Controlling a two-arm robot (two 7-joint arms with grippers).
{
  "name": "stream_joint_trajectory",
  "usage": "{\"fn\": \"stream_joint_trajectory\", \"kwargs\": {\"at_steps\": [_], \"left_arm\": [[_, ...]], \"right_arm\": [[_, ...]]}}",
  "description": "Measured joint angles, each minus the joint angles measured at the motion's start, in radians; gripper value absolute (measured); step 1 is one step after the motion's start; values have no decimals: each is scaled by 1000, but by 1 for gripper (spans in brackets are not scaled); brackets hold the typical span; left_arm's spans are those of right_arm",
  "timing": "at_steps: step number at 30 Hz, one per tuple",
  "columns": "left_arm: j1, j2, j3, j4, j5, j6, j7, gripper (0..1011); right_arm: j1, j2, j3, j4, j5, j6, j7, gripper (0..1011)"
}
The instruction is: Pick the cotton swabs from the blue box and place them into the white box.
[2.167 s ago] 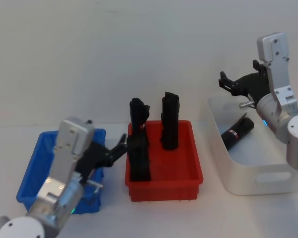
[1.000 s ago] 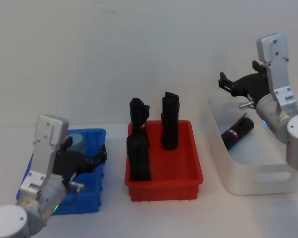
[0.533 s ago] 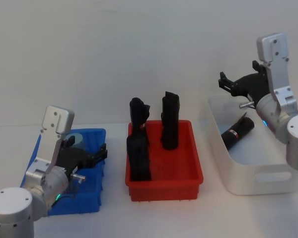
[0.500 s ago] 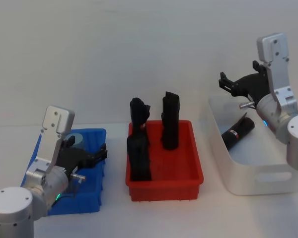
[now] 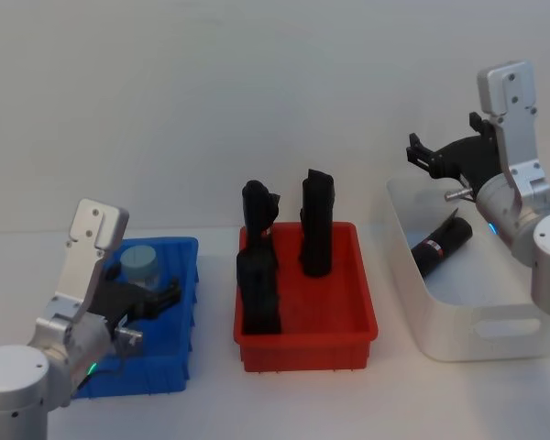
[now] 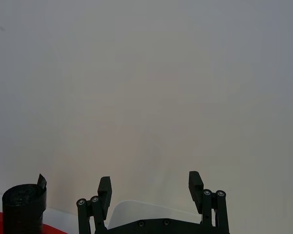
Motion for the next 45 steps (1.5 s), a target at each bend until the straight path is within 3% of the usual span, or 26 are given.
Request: {"fn": "stream_joint_trajectory", "kwargs": {"at_steps": [20, 45], "left_arm": [[56, 30, -30, -37, -52, 34, 44, 1000], [82, 23, -52, 13, -117, 11, 74, 1000]], "right_arm": [[0, 0, 0, 0, 0, 0, 0, 1002], [0, 0, 0, 0, 0, 0, 0, 1002]]}}
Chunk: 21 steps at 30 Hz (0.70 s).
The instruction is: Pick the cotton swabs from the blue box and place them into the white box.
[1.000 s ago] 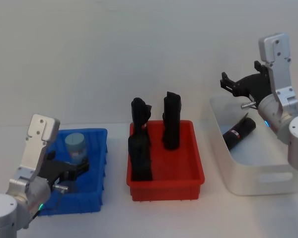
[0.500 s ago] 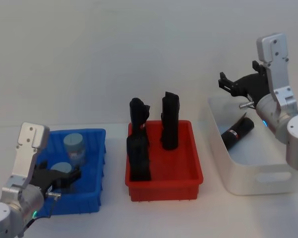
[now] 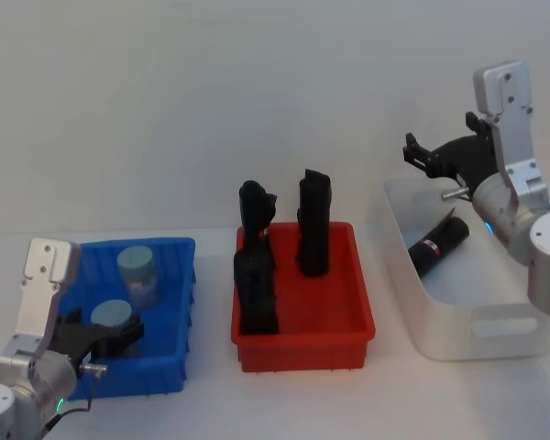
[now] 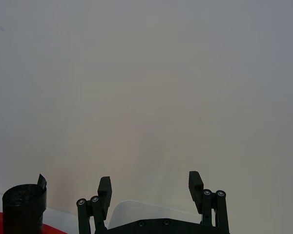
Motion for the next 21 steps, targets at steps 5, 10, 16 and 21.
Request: {"fn": "stream_joint_trajectory", "kwargs": {"at_steps": [5, 10, 16, 21], "left_arm": [[-2, -5, -2, 13, -9, -10, -8, 1000], [-5, -9, -3, 20, -14, -15, -15, 1000], [-7, -13, -4, 27, -18, -20, -21, 966], [-8, -15, -4, 30, -20, -23, -24, 831]], "right_arm": [[0, 0, 0, 0, 0, 0, 0, 1002], [0, 0, 0, 0, 0, 0, 0, 1002], [0, 0, 0, 0, 0, 0, 0, 1002], [0, 0, 0, 0, 0, 0, 0, 1002]]}}
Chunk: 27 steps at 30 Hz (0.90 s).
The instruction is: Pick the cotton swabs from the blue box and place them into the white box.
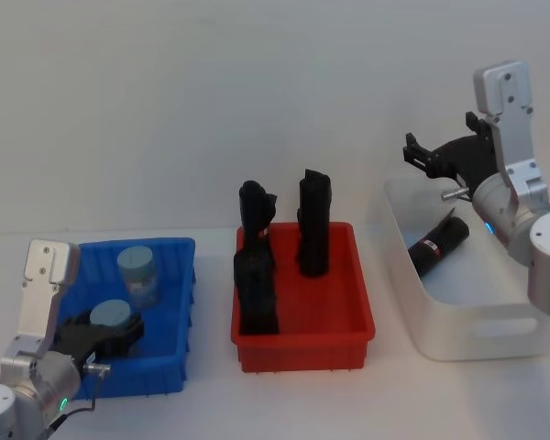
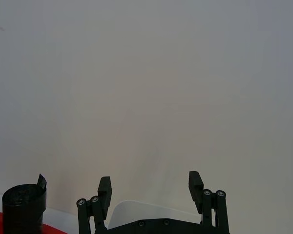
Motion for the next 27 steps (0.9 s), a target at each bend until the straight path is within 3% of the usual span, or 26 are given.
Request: {"fn": "stream_joint_trajectory", "kwargs": {"at_steps": [7, 27], "left_arm": [[-1, -1, -1, 3, -2, -2, -3, 669], [0, -2, -3, -11, 3, -24, -4, 669]], "right_arm": [[0, 0, 0, 0, 0, 0, 0, 1002], [0, 0, 0, 0, 0, 0, 0, 1002]]}}
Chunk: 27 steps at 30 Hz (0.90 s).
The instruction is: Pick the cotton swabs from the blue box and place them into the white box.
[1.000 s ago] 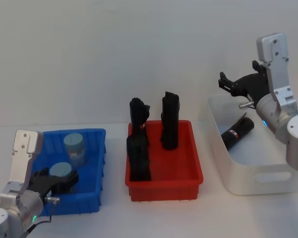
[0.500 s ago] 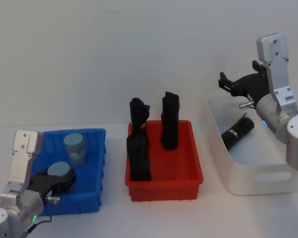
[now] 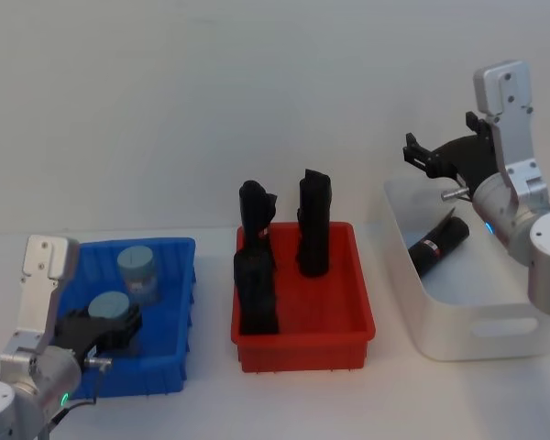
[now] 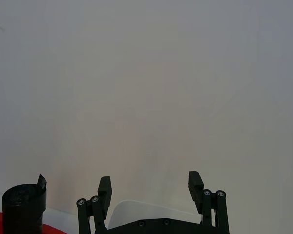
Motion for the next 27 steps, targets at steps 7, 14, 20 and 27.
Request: {"fn": "stream_joint_trajectory", "kwargs": {"at_steps": [7, 14, 20, 27], "left_arm": [[5, 3, -4, -31, 10, -44, -3, 669], [8, 4, -7, -66, 25, -102, -22, 669], [6, 2, -8, -96, 41, -157, -46, 669], [-8, -8, -8, -124, 59, -221, -81, 669]], "right_arm": [[0, 0, 0, 0, 0, 0, 0, 1002], [0, 0, 0, 0, -1, 0, 2, 1002], [3, 0, -2, 4, -6, -6, 30, 1002], [7, 2, -5, 8, -13, -15, 93, 1002]]}}
